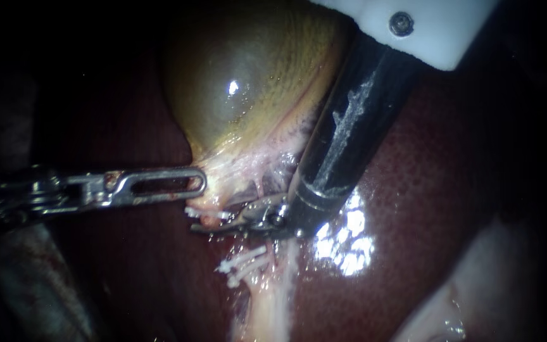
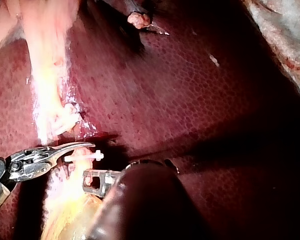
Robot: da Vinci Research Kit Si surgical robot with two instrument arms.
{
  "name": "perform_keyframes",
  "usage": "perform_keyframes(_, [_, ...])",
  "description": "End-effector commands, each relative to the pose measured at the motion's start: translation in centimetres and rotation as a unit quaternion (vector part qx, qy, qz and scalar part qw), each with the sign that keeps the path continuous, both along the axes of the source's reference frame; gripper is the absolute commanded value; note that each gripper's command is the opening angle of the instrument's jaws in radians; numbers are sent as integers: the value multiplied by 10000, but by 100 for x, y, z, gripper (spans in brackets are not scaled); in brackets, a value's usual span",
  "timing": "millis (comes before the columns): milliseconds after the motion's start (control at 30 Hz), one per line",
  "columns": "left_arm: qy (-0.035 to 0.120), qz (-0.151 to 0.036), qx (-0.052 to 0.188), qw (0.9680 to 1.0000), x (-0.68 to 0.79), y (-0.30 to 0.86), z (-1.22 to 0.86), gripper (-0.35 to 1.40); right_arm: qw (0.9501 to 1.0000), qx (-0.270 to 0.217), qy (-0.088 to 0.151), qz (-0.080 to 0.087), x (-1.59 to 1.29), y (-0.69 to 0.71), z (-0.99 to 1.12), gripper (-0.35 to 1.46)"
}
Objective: Go back from the cut left tube
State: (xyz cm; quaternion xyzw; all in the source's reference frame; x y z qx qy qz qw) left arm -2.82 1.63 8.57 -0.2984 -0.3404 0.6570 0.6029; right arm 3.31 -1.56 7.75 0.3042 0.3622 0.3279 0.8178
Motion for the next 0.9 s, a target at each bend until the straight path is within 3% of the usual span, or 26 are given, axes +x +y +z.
perform_keyframes(33, [0, 1, 0, 10000, 0, 0, 0, -35, 10000, 3, 3, -3, 0, 0, 0, -35])
perform_keyframes(567, [0, 1, 0, 10000, 0, 0, 0, -35, 10000, -19, 71, 0, -1, -3, -5, -35])
perform_keyframes(667, [0, 1, 0, 10000, 0, 0, 0, -35, 9999, -33, 140, 54, -2, -5, -8, 12])
perform_keyframes(767, [0, 1, 0, 10000, 0, 0, 0, -35, 9998, -42, 186, 91, -3, -5, -9, 37])
perform_keyframes(900, [0, 1, 0, 10000, 0, 0, 0, -35, 9997, -97, 223, 77, -4, -7, -10, 54])
